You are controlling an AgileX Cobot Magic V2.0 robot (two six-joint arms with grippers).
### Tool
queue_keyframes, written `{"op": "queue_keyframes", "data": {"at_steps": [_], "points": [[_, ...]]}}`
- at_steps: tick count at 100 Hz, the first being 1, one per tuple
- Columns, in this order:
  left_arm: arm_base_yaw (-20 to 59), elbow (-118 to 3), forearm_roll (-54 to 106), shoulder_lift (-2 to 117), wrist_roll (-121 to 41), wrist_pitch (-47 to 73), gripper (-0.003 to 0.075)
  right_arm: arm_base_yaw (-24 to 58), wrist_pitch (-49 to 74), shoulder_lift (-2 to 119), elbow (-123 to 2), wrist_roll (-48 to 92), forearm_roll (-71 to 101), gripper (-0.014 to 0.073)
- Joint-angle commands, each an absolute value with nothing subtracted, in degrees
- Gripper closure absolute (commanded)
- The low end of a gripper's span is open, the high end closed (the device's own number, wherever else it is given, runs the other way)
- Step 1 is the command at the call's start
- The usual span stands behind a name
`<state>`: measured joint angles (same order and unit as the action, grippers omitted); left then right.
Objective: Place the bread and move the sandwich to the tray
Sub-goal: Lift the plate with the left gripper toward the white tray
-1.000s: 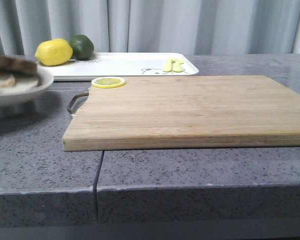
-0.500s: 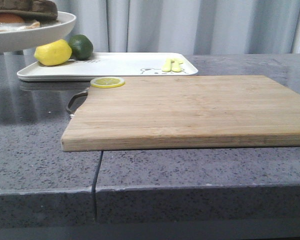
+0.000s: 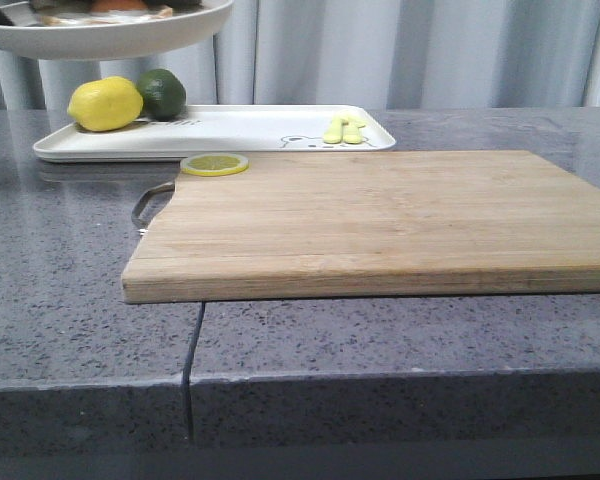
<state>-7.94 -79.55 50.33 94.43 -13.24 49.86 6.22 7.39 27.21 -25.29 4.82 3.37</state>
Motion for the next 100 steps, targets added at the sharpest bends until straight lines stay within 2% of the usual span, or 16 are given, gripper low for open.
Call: {"op": "queue_keyframes", "data": {"at_steps": [1,59,100], "points": [[-6.5,-86.2,55.3,95.6,-11.1,48.5,0.0740,6.0,2.4,27.3,-26.8,4.6,2.9,0.0156],[1.1,-113.6,47.5,117.5,-2.1,50.4,0.0740,6.0,2.4,27.3,-26.8,4.6,2.9,0.0156],[1.7,-124.7,47.5,126.1,1.7,51.2,0.0740,6.0,2.5,27.3,-26.8,4.6,2.9,0.0156]]}}
